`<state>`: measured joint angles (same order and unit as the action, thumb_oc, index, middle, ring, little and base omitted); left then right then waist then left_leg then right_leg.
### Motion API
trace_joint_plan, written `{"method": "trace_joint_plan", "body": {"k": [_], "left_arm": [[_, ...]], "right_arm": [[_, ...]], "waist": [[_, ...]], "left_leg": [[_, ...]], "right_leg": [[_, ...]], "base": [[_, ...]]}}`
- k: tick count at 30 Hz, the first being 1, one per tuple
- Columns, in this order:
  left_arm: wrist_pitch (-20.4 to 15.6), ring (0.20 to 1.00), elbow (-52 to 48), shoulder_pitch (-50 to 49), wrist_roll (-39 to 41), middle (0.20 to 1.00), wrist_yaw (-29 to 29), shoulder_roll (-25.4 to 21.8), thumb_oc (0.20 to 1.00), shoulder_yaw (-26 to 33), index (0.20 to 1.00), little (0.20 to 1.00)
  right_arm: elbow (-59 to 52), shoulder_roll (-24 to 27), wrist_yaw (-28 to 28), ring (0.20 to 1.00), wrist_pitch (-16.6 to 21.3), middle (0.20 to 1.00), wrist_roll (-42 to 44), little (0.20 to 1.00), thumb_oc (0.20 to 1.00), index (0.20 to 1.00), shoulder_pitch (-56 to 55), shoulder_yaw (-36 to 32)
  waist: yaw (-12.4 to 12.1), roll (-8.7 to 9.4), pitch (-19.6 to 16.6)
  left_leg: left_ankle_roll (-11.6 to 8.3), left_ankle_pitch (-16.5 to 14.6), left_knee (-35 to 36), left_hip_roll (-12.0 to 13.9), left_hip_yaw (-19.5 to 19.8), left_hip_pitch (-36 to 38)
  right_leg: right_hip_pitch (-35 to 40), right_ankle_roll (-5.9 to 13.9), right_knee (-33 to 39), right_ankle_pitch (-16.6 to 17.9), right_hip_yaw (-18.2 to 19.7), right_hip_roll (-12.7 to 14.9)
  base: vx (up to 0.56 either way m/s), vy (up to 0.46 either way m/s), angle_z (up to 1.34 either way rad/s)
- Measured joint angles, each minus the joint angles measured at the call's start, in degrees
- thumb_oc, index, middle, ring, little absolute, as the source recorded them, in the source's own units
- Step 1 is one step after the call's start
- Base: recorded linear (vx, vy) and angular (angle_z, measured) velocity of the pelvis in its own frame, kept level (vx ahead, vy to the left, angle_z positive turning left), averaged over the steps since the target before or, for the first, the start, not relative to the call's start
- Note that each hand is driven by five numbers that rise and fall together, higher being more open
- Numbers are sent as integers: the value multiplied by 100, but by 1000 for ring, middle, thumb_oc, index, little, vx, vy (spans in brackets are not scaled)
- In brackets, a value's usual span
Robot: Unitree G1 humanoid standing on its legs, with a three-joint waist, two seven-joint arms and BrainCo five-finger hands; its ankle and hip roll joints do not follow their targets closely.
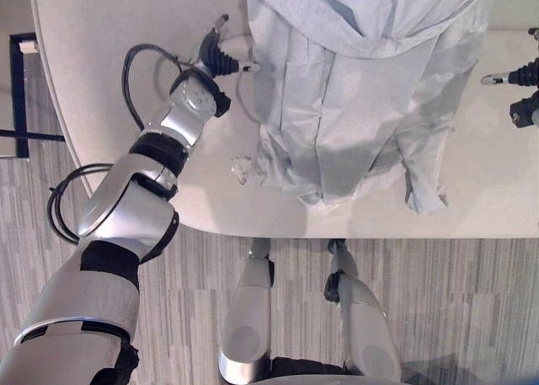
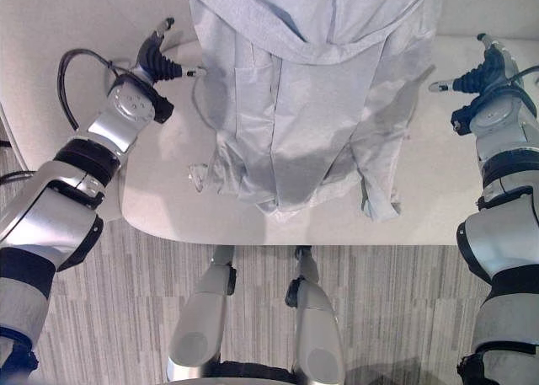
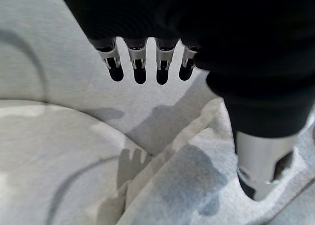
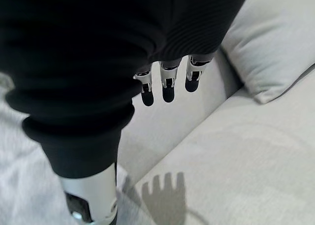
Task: Hang the clothes on the sofa on the clothes rack.
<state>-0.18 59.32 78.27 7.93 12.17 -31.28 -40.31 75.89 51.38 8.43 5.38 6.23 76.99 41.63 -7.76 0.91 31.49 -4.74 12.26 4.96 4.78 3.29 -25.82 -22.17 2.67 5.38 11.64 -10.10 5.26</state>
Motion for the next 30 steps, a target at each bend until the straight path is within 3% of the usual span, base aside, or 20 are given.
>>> {"method": "trace_joint_plan", "body": {"k": [7, 16, 18, 30], "left_arm": [[-4, 1000, 95, 525, 73, 1000, 34, -3, 1000, -255, 1000, 1000], [-8, 1000, 125, 522, 225, 1000, 121, 126, 1000, -251, 1000, 1000], [-17, 1000, -157, 496, 228, 1000, 136, 129, 1000, -233, 1000, 1000], [-21, 1000, -599, 322, 344, 1000, 149, 125, 1000, -186, 1000, 1000]], "right_arm": [[-24, -11, 9, 1000, 19, 1000, 176, 1000, 1000, 1000, 474, 289], [17, -99, 14, 1000, 9, 1000, 179, 1000, 1000, 1000, 555, 511], [232, -105, 14, 1000, 7, 1000, 193, 1000, 1000, 1000, 555, 514], [-23, -106, 106, 1000, 9, 1000, 404, 1000, 1000, 1000, 619, 495]], "waist": [[-66, -9, -1], [-136, -9, -1], [-244, -10, -1], [-250, -10, -1]], "left_leg": [[-6, 6, -226, 5, 107, -724], [-6, 6, -314, -14, 220, -839], [-15, 32, -338, -24, 240, -888], [-15, 32, -377, -38, 245, -922]], "right_leg": [[-579, -25, -1, 66, -48, -23], [-598, -22, -1, 83, -140, -13], [-624, -23, -1, 109, -156, -8], [-638, -25, -1, 126, -154, 5]], "base": [[-12, -51, 5], [-2, -5, 4], [6, 5, 5], [1, 0, 0]]}}
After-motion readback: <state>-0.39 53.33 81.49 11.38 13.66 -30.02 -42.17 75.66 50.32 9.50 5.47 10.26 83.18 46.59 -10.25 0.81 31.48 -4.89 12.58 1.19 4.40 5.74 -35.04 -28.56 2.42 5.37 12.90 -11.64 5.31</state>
